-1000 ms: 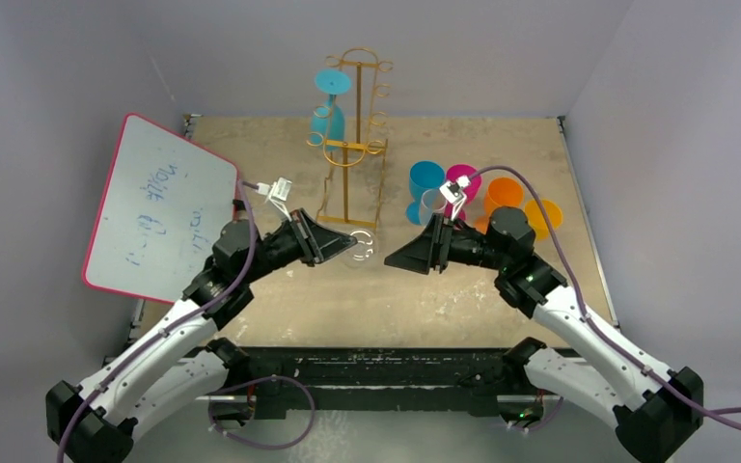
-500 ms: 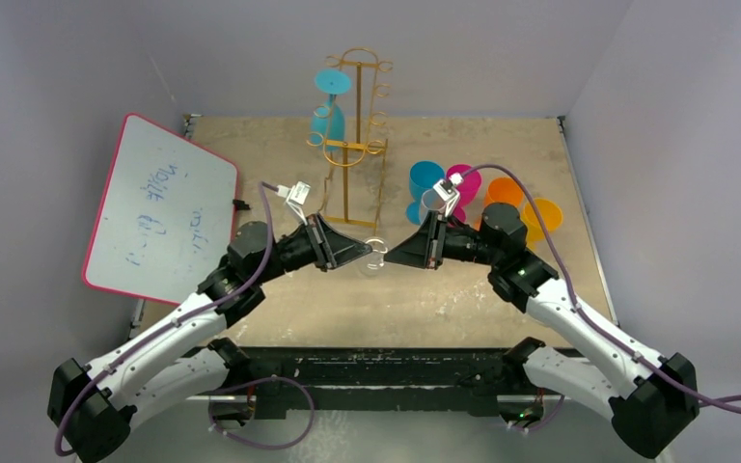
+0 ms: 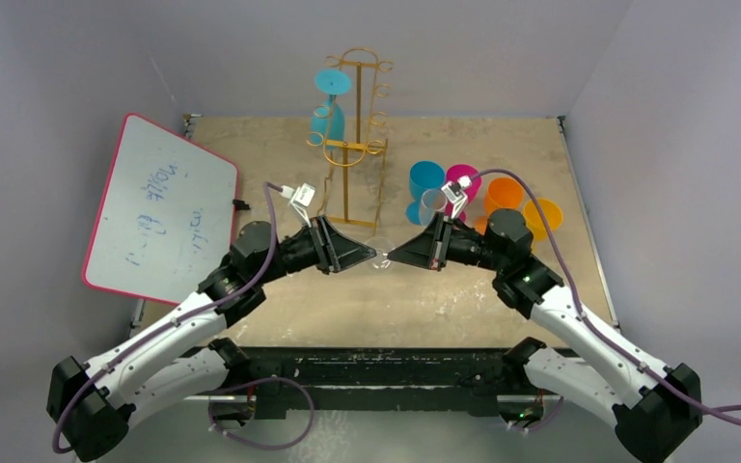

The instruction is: Take the wine glass off the wine glass rack

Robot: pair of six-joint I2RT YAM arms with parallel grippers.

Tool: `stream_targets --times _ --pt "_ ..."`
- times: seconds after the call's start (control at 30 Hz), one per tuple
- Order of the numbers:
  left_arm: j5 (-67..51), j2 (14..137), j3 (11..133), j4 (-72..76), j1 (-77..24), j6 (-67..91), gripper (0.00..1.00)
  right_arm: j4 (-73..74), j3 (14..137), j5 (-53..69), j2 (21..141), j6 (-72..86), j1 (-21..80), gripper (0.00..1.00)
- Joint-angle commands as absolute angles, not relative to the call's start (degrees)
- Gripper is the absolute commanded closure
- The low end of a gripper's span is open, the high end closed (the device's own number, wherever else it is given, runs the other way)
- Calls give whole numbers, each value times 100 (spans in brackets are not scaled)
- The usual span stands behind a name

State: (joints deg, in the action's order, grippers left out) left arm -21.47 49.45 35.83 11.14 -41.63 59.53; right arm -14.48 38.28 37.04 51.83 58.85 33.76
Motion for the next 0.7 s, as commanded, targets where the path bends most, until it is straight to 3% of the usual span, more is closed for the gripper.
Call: stream_targets --times 0.0,0.13,0.47,0.67 --pt "-2303 5077 4114 554 -4219 5522 63 -1557 3859 3358 4881 5807 3386 100" --pt "-2352 5116 4304 6 -4236 5288 62 -1451 3864 3307 4877 5805 3384 100" --pt "-2383 5161 4161 510 -4253 5605 83 -1556 3885 3408 4982 5880 3384 100" --pt "-2337 5250 4066 1052 -4255 5888 85 -1464 3920 3516 4999 5864 3387 100"
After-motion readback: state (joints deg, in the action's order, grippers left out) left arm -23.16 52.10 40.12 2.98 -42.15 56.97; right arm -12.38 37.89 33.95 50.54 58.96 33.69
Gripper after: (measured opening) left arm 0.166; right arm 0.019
